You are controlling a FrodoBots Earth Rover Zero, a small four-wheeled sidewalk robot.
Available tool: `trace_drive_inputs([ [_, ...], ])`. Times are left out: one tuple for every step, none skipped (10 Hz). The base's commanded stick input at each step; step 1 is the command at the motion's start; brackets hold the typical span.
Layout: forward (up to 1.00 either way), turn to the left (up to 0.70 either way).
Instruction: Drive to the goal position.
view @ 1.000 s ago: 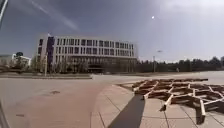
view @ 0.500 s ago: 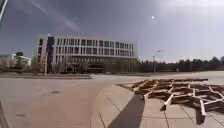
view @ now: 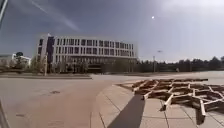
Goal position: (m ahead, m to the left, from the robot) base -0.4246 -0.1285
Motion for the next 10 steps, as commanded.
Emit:
trace_drive_inputs([
  [0.04, 0.0],
  [0.04, 0.0],
  [0.04, 0.0],
  [0.04, 0.0],
  [0.04, 0.0],
  [0.04, 0.0],
  [0.04, 0.0],
  [0.04, 0.0],
  [0.05, 0.0],
  [0.05, 0.0],
])
